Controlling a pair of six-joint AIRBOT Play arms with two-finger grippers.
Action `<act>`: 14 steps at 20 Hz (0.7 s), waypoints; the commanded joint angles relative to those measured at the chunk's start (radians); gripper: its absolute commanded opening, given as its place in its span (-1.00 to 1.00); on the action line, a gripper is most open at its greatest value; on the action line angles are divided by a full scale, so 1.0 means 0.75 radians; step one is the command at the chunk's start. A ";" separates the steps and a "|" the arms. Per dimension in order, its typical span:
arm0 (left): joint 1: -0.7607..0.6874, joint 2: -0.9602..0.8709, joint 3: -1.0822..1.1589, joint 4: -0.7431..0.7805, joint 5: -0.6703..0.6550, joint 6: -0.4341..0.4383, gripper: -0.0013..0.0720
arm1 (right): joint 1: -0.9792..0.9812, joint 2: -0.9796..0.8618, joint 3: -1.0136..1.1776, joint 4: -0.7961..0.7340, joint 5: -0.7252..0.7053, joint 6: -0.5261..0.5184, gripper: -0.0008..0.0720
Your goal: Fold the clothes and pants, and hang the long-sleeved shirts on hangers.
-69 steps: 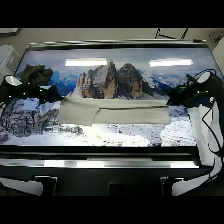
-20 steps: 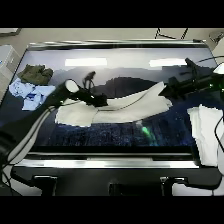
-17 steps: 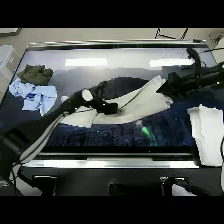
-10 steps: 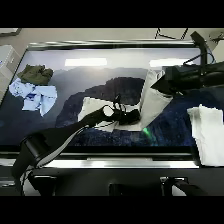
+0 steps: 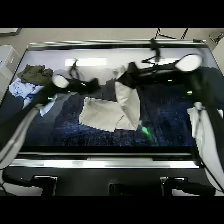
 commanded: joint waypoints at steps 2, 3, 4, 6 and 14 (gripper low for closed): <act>0.385 0.434 -0.001 0.233 -0.242 0.052 -0.91 | 0.292 -0.377 -0.001 0.266 -0.297 -0.034 -0.87; 0.423 0.521 -0.001 0.235 -0.258 0.070 -0.91 | 0.343 -0.461 -0.001 0.348 -0.323 -0.044 -0.87; 0.445 0.589 -0.001 0.240 -0.269 0.078 -0.91 | 0.394 -0.546 -0.001 0.457 -0.346 -0.087 -0.87; 0.453 0.694 -0.001 0.263 -0.280 0.078 -0.91 | 0.459 -0.671 -0.001 0.634 -0.396 -0.112 -0.22; 0.454 0.751 -0.001 0.281 -0.344 0.118 -0.90 | -0.103 -0.462 -0.001 0.155 0.055 -0.106 0.96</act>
